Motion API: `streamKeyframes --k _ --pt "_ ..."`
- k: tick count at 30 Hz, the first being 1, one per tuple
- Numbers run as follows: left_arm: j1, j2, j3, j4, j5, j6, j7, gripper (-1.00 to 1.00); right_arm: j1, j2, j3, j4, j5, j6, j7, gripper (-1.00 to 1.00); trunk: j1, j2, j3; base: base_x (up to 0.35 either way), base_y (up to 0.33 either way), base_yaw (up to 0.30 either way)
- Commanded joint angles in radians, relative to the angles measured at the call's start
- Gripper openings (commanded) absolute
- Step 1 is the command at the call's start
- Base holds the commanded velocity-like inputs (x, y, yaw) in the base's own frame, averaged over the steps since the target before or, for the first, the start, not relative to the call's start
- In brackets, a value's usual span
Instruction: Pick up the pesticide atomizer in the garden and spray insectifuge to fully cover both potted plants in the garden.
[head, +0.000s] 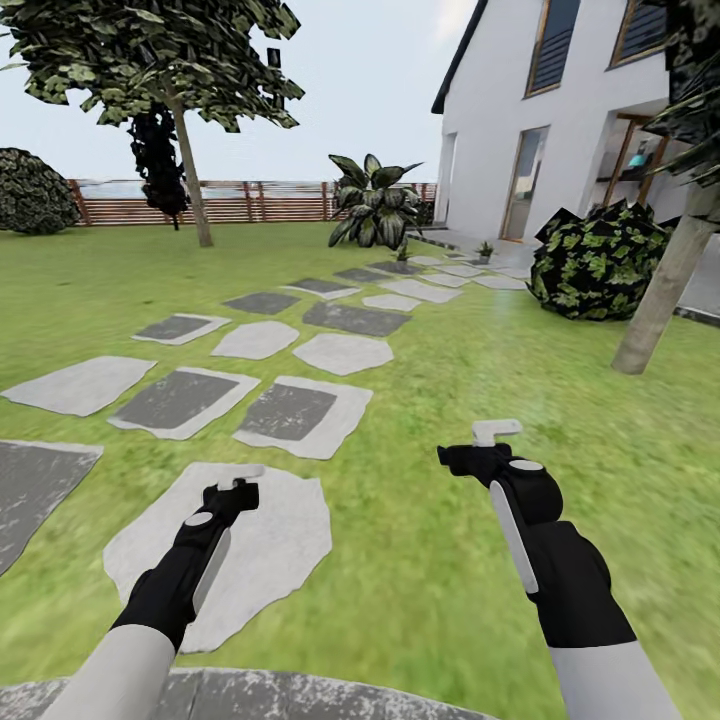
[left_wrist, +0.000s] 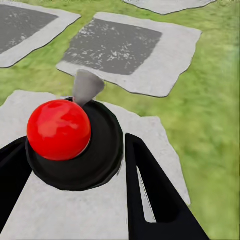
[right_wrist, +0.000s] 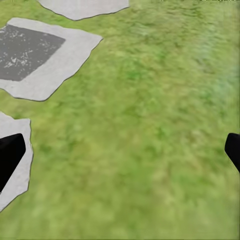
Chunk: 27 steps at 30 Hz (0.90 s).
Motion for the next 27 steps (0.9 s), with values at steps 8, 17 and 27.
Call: streamKeyframes --k 8,17,27 --pt "0.0 0.0 0.0 -0.002 0.002 0.006 0.003 -1.0 -0.001 0.0 0.0 0.0 -0.002 0.005 -0.006 1.0 0.0 0.0 -0.001 0.347 0.0 -0.005" --pt "0.0 0.0 -0.001 -0.002 0.002 0.006 0.003 -1.0 -0.001 -0.001 -0.001 -0.001 -0.002 0.005 -0.006 1.0 0.0 0.0 -0.001 0.347 0.0 0.0" --pt "0.001 0.0 -0.001 -0.003 0.002 0.02 0.003 -1.0 -0.001 -0.001 0.0 -0.001 -0.002 0.005 -0.006 1.0 0.0 0.0 -0.001 0.347 0.0 0.0"
